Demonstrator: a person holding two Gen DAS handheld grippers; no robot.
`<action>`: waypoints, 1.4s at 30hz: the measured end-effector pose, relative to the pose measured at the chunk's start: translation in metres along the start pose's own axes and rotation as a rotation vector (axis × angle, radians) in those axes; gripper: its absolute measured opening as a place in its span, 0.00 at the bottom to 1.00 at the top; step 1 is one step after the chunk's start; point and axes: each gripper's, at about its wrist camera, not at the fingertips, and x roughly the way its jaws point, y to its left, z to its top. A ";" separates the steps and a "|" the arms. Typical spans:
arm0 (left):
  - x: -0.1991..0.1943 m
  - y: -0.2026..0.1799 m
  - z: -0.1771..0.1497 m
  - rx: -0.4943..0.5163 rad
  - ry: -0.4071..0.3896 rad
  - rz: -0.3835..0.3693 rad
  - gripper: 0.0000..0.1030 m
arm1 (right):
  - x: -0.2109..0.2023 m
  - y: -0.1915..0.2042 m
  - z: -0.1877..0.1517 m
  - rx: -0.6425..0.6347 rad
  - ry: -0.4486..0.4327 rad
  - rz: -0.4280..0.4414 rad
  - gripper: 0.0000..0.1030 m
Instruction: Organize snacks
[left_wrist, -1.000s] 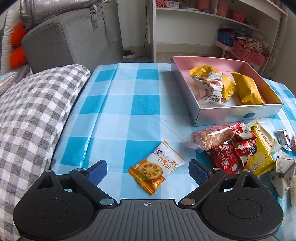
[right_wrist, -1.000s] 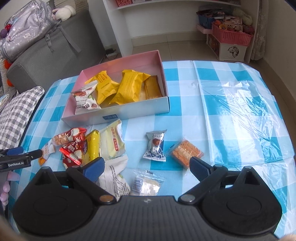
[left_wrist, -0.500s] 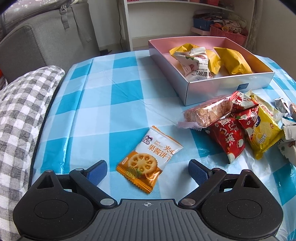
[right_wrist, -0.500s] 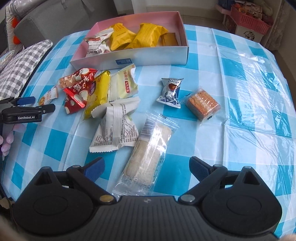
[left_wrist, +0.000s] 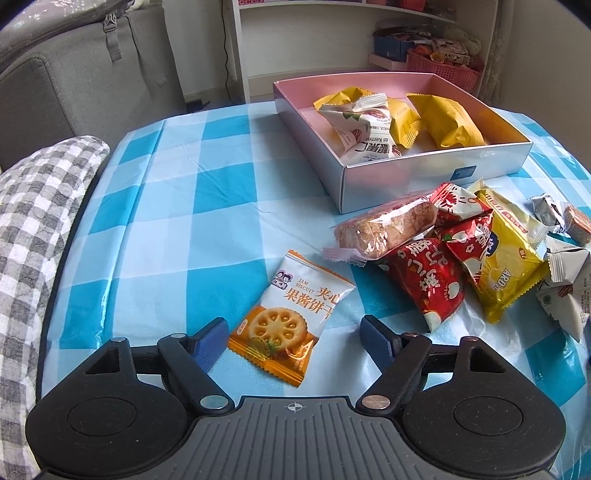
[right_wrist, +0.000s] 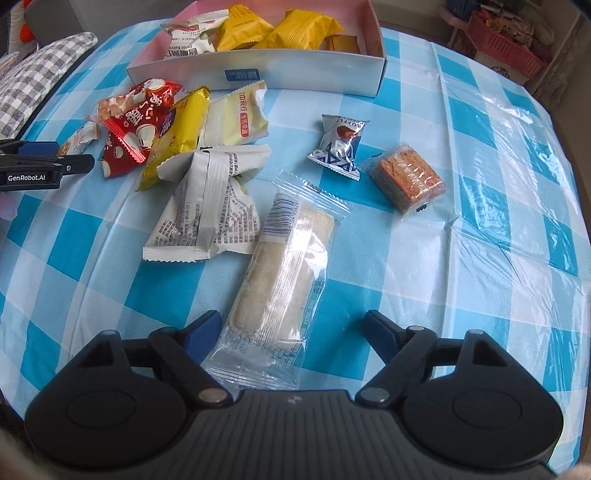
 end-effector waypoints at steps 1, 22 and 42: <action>-0.001 -0.002 0.000 0.004 0.002 -0.001 0.70 | -0.001 0.000 0.000 -0.001 -0.005 -0.001 0.73; -0.004 -0.020 0.010 -0.014 0.054 0.044 0.42 | -0.013 0.003 0.002 -0.063 -0.065 -0.025 0.33; -0.029 -0.019 0.022 -0.061 0.032 0.014 0.40 | -0.032 -0.023 0.017 0.020 -0.131 0.026 0.11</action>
